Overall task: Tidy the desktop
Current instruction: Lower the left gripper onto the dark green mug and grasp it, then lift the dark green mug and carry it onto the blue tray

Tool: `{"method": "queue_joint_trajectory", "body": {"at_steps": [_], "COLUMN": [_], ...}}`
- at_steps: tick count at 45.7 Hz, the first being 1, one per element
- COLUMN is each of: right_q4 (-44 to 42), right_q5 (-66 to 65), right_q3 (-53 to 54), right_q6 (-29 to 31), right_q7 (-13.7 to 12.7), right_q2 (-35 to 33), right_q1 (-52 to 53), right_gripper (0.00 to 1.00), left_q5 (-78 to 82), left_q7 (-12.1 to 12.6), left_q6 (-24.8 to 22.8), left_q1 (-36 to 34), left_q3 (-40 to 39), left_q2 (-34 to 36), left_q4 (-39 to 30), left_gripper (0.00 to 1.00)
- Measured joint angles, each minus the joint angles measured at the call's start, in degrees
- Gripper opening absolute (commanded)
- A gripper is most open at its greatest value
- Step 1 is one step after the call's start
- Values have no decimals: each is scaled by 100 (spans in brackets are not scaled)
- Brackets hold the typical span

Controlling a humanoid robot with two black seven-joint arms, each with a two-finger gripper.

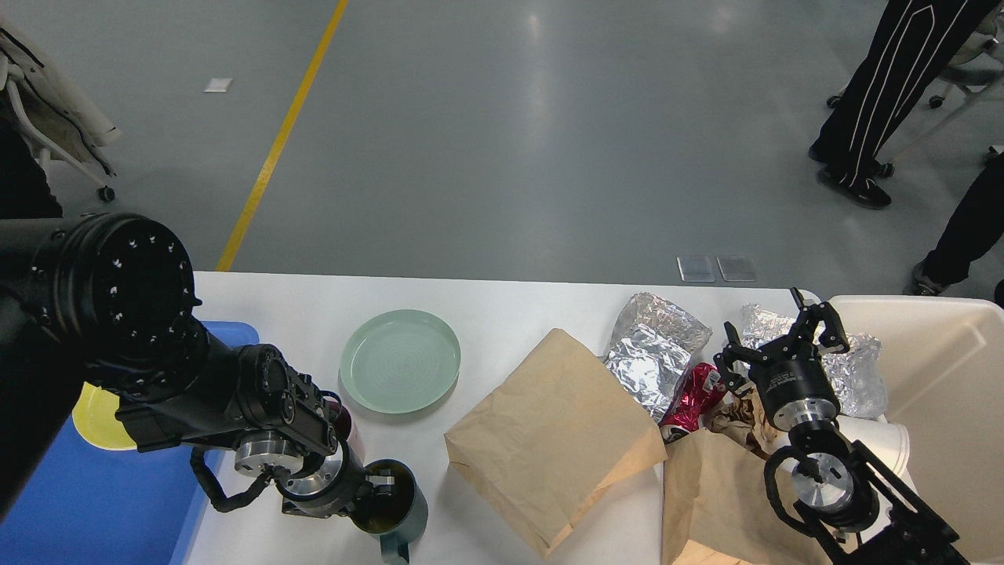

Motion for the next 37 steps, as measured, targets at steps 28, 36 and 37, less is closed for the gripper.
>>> {"method": "queue_joint_trajectory", "body": {"at_steps": [28, 36, 37], "right_q4": [0, 0, 0], "right_q5": [1, -2, -2], "right_q3": [0, 0, 0], "right_q6": [0, 0, 0], "right_q7": [2, 2, 2], "right_q2": [0, -1, -1], "right_q1": [0, 0, 0], "right_gripper": [100, 100, 100], "left_q5": [94, 95, 95], "left_q7": [94, 102, 102], "left_q6": [-840, -1261, -1350], "left_q1": [-896, -2325, -2511], "left_q3": [95, 230, 273], "left_q2": [185, 393, 399], "left_q4": [-490, -1342, -1421], "left_gripper": [0, 0, 0]}}
